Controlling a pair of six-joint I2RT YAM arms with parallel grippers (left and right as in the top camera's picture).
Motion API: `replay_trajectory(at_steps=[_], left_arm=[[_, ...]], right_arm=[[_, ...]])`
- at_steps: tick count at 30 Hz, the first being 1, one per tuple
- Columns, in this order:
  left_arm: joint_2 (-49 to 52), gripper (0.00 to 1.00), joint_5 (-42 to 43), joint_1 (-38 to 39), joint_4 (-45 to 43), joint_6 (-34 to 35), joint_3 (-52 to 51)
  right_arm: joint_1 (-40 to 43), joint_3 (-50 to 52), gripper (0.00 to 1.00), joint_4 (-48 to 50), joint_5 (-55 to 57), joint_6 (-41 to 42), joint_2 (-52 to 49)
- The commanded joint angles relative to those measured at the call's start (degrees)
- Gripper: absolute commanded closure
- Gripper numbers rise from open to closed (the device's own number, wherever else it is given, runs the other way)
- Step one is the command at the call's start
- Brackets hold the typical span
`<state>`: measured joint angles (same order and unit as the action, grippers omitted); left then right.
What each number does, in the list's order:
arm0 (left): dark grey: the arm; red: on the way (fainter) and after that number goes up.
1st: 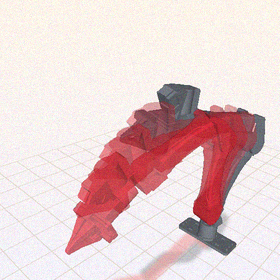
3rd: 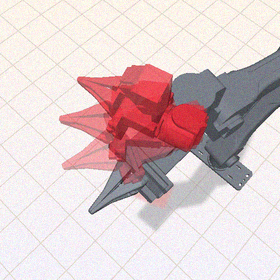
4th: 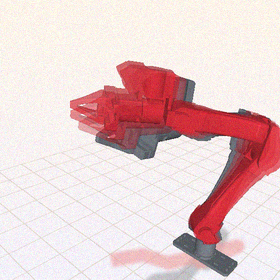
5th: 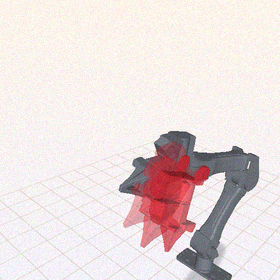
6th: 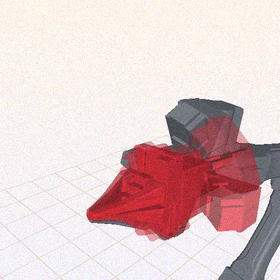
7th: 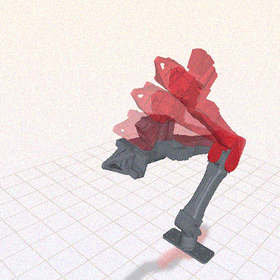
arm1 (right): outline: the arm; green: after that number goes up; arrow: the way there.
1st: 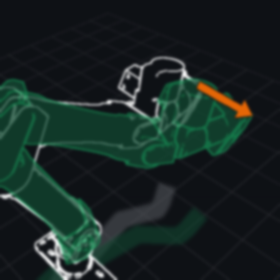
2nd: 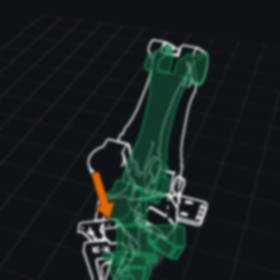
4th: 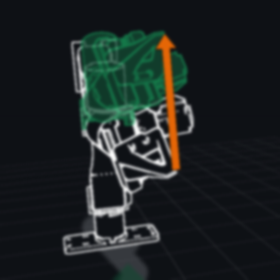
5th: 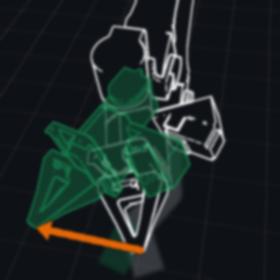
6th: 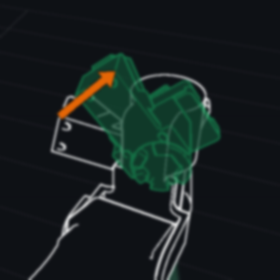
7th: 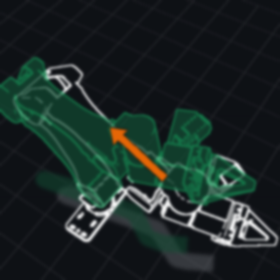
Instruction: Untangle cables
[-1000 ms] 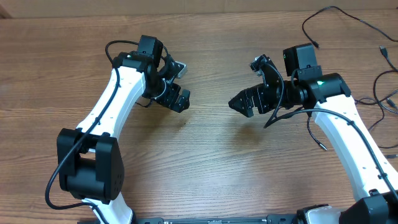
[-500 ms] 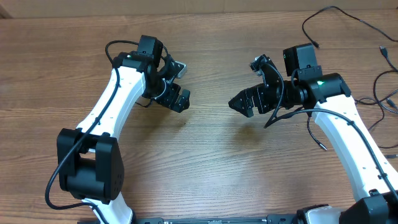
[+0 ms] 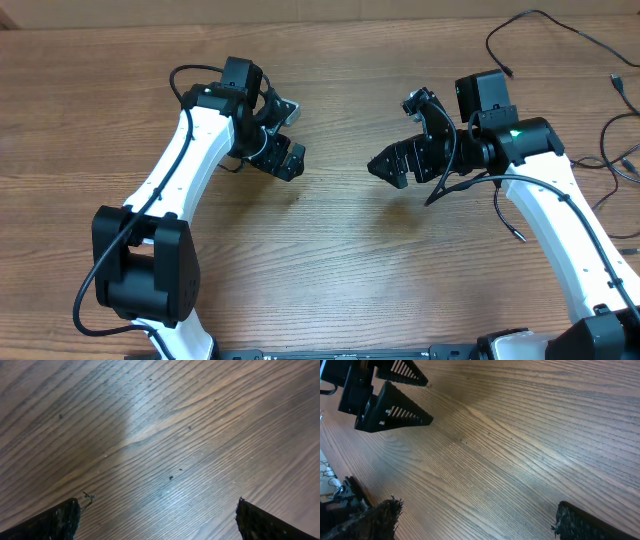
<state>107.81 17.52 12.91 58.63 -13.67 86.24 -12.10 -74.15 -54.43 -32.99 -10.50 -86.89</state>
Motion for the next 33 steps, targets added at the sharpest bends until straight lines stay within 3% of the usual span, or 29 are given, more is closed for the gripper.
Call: replay_trajectory(at_steps=[1,7,17,25,33], left_arm=[[0.72,0.00,-3.15,0.63,-0.70,0.11,0.04],[-0.90,0.00,-7.17,0.63,-8.15,-2.73,0.04],[-11.98,0.00,-7.82,0.63,-30.67,-12.02,0.04],[-19.89,0.00,-7.37,0.61,-42.75,-12.07,0.04],[-28.41,0.01,-6.95,0.61,-47.91,-12.35,0.04]], right_arm=[[-0.22,-1.29,0.00,0.35,-0.11,0.11,0.13],[-0.20,-1.29,0.00,0.35,-0.11,0.11,0.13],[-0.22,-1.29,0.00,0.35,-0.11,0.11,0.13],[-0.20,-1.29,0.00,0.35,-0.11,0.11,0.13],[-0.20,-1.29,0.00,0.35,-0.11,0.11,0.13]])
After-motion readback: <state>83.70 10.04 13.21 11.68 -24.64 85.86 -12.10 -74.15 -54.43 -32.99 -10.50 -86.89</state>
